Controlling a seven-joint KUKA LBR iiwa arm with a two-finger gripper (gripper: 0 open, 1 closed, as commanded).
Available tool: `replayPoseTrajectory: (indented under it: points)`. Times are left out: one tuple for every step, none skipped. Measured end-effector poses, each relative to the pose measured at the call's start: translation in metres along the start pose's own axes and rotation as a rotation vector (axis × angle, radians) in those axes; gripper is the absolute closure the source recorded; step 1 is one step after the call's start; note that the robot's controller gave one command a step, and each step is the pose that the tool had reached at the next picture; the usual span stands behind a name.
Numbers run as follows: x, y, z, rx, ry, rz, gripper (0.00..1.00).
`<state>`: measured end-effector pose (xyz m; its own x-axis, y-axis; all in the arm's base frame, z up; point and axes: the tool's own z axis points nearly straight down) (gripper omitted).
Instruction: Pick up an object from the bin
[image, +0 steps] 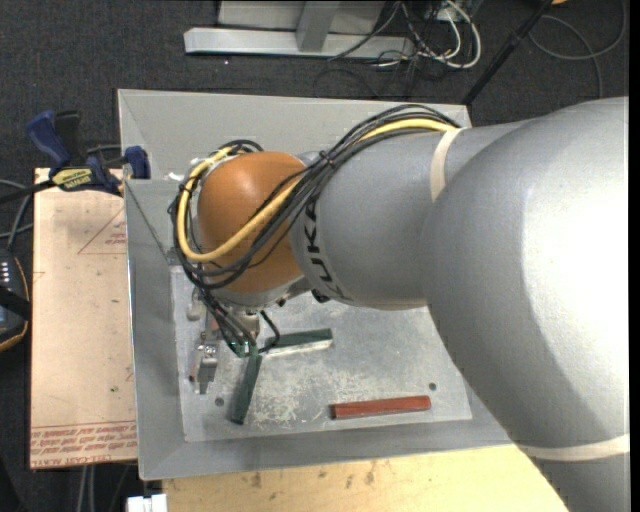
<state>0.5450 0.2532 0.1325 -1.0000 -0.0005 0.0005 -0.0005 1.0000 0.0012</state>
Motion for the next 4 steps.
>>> replayPoseTrajectory:
  points:
    - [0.014,-0.042,0.050,-0.009,-0.033,-0.212,1.00]
    - [0.014,-0.042,0.050,-0.010,-0.033,-0.212,1.00]
    - [0.011,-0.038,0.050,-0.002,-0.023,-0.222,1.00]
    - [0.016,-0.034,0.008,0.001,0.000,-0.228,1.00]
